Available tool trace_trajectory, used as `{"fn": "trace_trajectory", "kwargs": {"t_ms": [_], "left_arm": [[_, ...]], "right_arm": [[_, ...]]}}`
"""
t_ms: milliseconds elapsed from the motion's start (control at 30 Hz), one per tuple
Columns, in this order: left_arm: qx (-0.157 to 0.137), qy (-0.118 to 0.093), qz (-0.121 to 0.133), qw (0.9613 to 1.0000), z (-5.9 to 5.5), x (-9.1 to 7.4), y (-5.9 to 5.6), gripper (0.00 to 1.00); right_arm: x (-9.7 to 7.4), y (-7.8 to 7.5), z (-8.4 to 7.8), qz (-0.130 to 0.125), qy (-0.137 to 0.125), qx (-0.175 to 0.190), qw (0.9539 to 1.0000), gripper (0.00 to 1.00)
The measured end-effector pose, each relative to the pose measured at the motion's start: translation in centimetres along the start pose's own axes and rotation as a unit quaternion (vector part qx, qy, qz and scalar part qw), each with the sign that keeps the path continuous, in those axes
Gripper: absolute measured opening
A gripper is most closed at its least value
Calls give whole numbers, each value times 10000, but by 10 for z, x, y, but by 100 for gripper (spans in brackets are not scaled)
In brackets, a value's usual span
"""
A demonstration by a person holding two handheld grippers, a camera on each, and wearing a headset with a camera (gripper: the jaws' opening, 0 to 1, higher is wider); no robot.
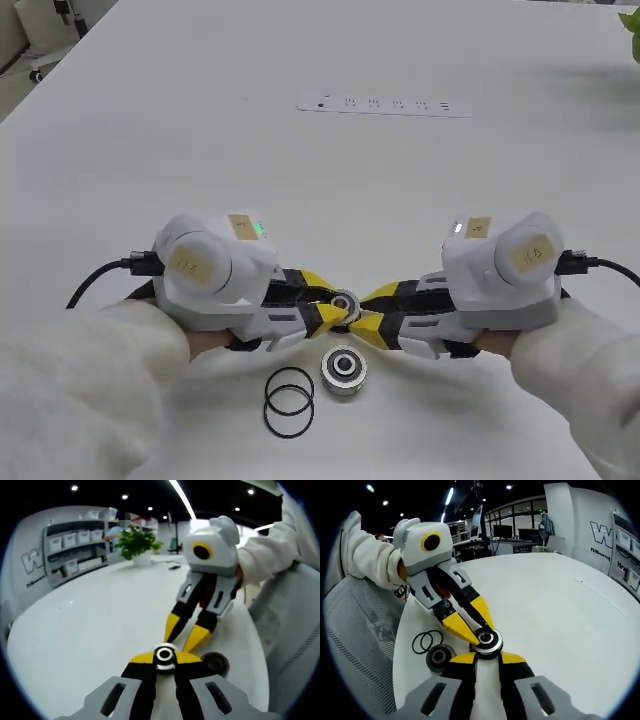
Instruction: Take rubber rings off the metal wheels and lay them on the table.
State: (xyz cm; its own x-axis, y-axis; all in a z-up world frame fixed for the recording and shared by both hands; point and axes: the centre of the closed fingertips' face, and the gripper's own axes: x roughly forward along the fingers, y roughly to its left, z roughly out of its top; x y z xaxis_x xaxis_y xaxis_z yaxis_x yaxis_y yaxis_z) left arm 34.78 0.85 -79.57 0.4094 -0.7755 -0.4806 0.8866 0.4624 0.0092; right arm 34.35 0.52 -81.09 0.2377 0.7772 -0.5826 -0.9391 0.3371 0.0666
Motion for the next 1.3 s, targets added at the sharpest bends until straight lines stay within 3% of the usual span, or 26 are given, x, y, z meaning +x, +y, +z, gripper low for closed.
{"fn": "trace_trajectory", "kwargs": {"t_ms": [167, 533, 733, 800, 967, 1300], "left_arm": [[5, -2, 7, 10000, 0, 0, 0, 14], [0, -15, 20, 10000, 1, 0, 0, 14], [6, -20, 29, 10000, 1, 0, 0, 14], [4, -21, 34, 10000, 1, 0, 0, 14], [16, -22, 31, 10000, 1, 0, 0, 14], [90, -8, 18, 10000, 1, 0, -1, 14]], "right_arm": [[0, 0, 0, -18, 59, -169, 9998, 12], [0, -1, 0, -31, 108, -182, 9998, 11], [-1, 0, -2, -11, 165, -110, 9998, 6], [-2, 0, -5, -14, 217, -139, 9997, 0], [-2, -2, -3, -49, 198, -98, 9997, 0], [-6, -8, -3, -53, 119, 668, 9977, 0]]}}
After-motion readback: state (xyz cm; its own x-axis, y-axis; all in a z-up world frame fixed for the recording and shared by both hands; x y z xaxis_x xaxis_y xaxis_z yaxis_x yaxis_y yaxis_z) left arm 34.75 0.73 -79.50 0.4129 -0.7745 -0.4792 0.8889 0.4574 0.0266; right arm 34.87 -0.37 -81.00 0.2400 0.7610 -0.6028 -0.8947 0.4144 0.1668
